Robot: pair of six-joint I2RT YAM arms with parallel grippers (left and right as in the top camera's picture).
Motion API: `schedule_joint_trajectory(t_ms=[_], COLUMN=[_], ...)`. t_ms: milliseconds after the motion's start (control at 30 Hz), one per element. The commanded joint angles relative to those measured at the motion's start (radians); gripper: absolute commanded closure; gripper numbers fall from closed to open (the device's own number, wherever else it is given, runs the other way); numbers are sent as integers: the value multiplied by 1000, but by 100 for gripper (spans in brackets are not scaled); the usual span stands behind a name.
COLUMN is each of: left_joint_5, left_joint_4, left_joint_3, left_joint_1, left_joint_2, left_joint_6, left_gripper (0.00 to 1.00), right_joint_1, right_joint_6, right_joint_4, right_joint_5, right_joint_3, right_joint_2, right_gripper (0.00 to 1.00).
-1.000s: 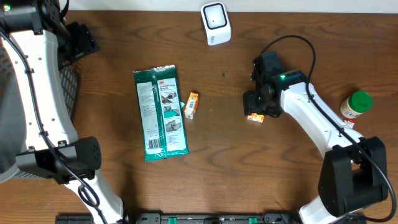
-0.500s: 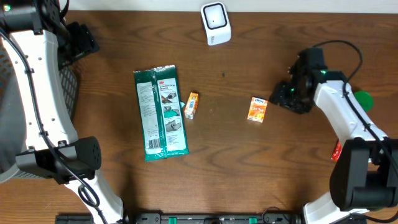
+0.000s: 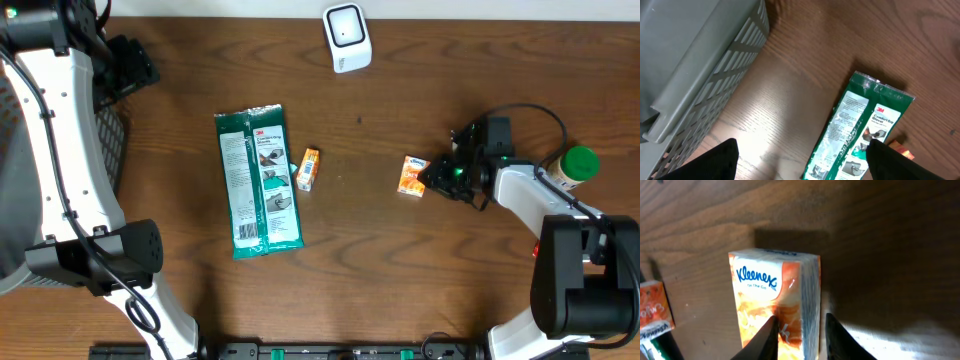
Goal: Scan the item barcode
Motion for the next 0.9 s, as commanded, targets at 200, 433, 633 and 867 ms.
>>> schedule_joint_trajectory(t_ms=[200,433,633,867], left_joint_5=[-13,-13,-13,-13], left_joint_4=[-56,-56,-56,-56], left_joint_3=[4,4,4,4], left_joint_1=[4,4,4,4], left_joint_2=[8,8,8,8], left_joint_6=[14,14,14,14], left_gripper=[18,18,18,18], right_joint_1=[30,-14,-32,-24], right_joint_6=[10,-3,-112,-173], right_joint_4=[213,192,-23,-252], right_joint_5=[41,3,50,53], right_joint_3=[-150,-135,-58,39], right_joint_2=[-4,-50,-221,-409], right_gripper=[72,99,99,99])
